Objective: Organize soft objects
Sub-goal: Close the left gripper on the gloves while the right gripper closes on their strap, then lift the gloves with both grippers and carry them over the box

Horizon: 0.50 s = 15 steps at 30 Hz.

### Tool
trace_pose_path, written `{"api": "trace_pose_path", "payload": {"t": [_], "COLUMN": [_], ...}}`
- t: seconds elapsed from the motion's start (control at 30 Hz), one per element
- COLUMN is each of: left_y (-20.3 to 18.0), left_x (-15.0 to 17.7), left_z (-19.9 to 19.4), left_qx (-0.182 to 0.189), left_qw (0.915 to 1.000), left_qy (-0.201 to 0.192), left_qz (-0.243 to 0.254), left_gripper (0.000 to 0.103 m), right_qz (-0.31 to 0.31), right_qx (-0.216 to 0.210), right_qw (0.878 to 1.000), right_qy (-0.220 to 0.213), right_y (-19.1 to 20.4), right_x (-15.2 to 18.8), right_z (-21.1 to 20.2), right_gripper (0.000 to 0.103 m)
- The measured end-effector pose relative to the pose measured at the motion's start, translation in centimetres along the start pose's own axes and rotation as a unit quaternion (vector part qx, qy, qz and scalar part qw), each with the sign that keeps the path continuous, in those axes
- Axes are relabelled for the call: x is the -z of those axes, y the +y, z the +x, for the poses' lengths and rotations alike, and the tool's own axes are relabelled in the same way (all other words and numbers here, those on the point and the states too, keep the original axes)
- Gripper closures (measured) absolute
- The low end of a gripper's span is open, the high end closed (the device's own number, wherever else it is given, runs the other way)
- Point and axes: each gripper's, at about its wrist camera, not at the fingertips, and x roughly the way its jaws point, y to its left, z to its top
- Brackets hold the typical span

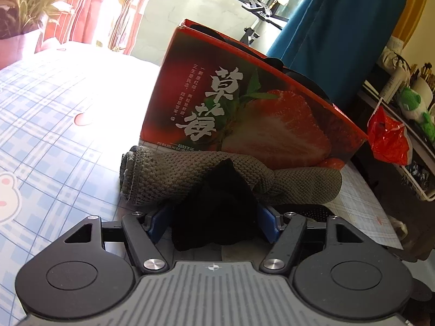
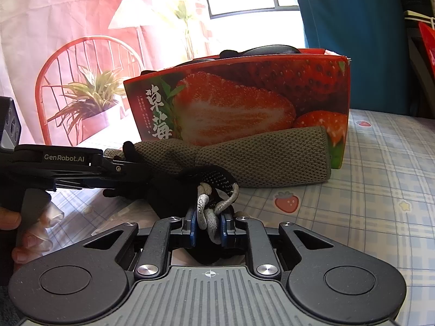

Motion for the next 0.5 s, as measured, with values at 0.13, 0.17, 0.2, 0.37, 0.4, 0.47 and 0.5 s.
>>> {"api": "trace_pose_path", "payload": {"t": [0.13, 0.17, 0.2, 0.37, 0.4, 0.47, 0.5], "left_y": [0.1, 0.3, 0.2, -0.5, -0.7, -1.4, -1.7], "left_x": [0.1, 0.0, 0.1, 0.4, 0.4, 0.2, 0.1], "left_z": [-0.1, 0.0, -0.2, -1.0, -1.2, -1.6, -2.0], "left_qx": [0.01, 0.02, 0.02, 0.012, 0.011, 0.008, 0.009], "left_qw": [0.9999, 0.9997, 0.9997, 0.9996, 0.9996, 0.9993, 0.9989], "left_qy": [0.008, 0.012, 0.01, 0.005, 0.004, -0.002, -0.007], "left_qz": [0.004, 0.004, 0.007, 0.023, 0.026, 0.037, 0.046], "left_gripper": [0.073, 0.077, 0.082, 0.085, 0.086, 0.086, 0.086], "right_qz": [0.0, 0.0, 0.0, 0.003, 0.004, 0.008, 0.012], "right_qx": [0.0, 0.0, 0.0, -0.001, -0.002, -0.004, -0.004], "right_qw": [1.0, 1.0, 1.0, 1.0, 1.0, 1.0, 1.0], "right_qy": [0.0, 0.0, 0.0, 0.001, 0.0, 0.0, -0.001], "right_y": [0.0, 0.0, 0.0, -0.1, -0.2, -0.3, -0.4], "right_x": [0.0, 0.0, 0.0, 0.0, 0.0, 0.0, -0.1], "right_z": [0.0, 0.0, 0.0, 0.1, 0.1, 0.0, -0.1], "right_gripper": [0.088, 0.088, 0.088, 0.088, 0.088, 0.089, 0.089]}}
